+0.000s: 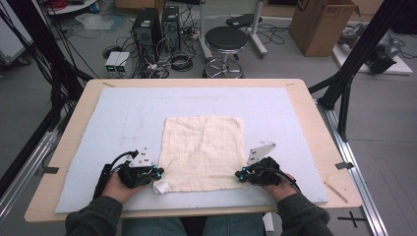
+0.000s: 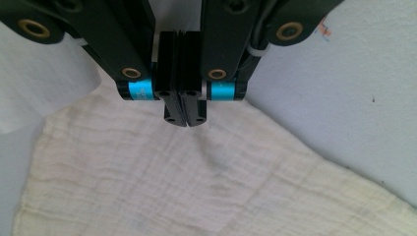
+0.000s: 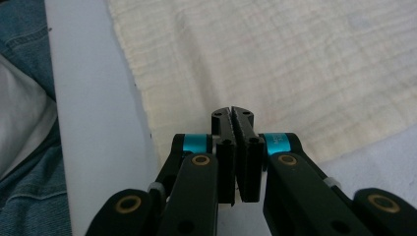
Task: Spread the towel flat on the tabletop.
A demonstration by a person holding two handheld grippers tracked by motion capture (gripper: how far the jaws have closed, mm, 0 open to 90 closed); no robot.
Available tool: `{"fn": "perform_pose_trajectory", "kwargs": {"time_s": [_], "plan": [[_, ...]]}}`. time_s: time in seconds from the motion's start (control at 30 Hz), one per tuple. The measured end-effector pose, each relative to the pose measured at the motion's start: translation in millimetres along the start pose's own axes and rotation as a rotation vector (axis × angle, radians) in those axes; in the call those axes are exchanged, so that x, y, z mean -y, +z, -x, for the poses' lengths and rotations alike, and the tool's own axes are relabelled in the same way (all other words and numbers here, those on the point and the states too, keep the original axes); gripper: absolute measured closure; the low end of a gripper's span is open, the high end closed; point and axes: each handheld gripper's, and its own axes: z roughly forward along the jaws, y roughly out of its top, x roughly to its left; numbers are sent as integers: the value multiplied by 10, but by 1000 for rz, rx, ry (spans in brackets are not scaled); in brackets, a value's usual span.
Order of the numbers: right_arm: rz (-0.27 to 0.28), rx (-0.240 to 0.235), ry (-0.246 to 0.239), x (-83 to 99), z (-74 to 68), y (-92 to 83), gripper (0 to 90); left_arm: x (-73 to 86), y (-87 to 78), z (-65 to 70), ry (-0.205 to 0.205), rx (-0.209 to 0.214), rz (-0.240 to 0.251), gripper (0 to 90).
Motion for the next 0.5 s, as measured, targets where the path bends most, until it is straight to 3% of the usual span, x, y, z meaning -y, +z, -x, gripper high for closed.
{"fn": "perform_pose_trajectory", "kwargs": {"time_s": [0.37,0.5], "plan": [[16,-25,12,22,-56,-23,875,47,-94,96,-6,9,25,880],[65,-42,48,19,-15,-47,770,45,-126,61,-35,7,53,736]]}}
